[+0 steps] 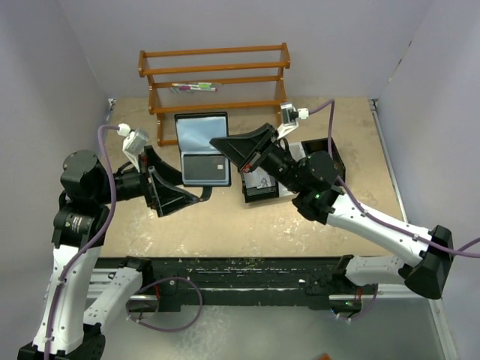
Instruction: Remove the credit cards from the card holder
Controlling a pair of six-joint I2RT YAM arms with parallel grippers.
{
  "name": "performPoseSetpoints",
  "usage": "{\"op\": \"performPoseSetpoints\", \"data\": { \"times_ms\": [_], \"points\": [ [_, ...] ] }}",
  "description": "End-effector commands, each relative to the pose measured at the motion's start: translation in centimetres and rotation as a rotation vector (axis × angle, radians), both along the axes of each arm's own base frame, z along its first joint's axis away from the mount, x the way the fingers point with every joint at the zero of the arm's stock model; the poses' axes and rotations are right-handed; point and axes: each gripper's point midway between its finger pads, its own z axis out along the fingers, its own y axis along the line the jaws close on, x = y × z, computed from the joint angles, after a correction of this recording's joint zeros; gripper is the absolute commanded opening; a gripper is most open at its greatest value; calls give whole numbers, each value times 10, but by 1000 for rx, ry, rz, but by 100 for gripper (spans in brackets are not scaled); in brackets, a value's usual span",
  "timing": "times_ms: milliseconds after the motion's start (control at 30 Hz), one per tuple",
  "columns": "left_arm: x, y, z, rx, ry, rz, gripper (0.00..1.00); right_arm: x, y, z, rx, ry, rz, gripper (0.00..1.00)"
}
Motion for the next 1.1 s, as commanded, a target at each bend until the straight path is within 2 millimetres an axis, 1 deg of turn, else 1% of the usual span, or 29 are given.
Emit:
{"op": "performPoseSetpoints", "data": {
  "times_ms": [0, 67, 167, 300, 333, 400, 533, 600, 633, 667, 700, 733, 800, 833, 900, 933, 1000, 1033, 1067],
  "points": [
    [1, -1, 28, -60, -23, 6, 99, -12, -15, 42, 207, -22, 20, 0],
    [3, -1, 30, -70, -9, 19, 96, -14, -12, 42, 217, -17, 24, 0],
    [4, -1, 36, -87, -7, 21, 87, -17, -8, 38, 219, -10, 32, 0],
    [1, -1, 45, -102, -21, 11, 74, -19, -11, 34, 235, 2, 20, 0],
    [1, -1, 47, -103, -25, 10, 69, -20, -13, 35, 242, 1, 16, 0],
    [1, -1, 48, -105, -28, 16, 57, -20, -11, 23, 228, 14, 14, 0],
    [3, 0, 40, -91, -15, 27, 23, -24, -7, 18, 223, 16, 29, 0],
    [5, 1, 35, -77, -10, 40, 11, -25, -4, 15, 210, 20, 36, 0],
    [5, 1, 32, -69, -13, 43, 7, -25, -3, 12, 200, 25, 38, 0],
    [6, 2, 30, -60, -14, 49, 3, -24, -1, 9, 188, 36, 38, 7],
    [6, 3, 29, -50, -24, 58, 0, -24, 4, -1, 146, 50, 50, 19],
    [7, 4, 28, -38, -30, 65, 0, -29, 7, -4, 131, 60, 90, 27],
    [8, 5, 25, -12, -44, 59, 0, -24, 7, -15, 62, 72, 96, 41],
    [8, 5, 22, 12, -64, 47, 0, -28, 8, -18, 7, 40, 131, 48],
    [10, 6, 16, 64, -84, 26, 0, -25, 4, -25, -101, -5, 182, 64],
    [11, 6, 10, 96, -81, 10, 0, -24, 1, -31, -165, -34, 215, 71],
    [13, 9, -2, 168, -86, -29, 0, -26, -5, -44, -294, -110, 285, 78],
    [12, 10, -13, 207, -41, -45, 0, -24, -8, -56, -378, -114, 302, 80],
    [13, 12, -20, 240, -34, -61, 0, -24, -9, -64, -447, -131, 310, 81]
  ]
}}
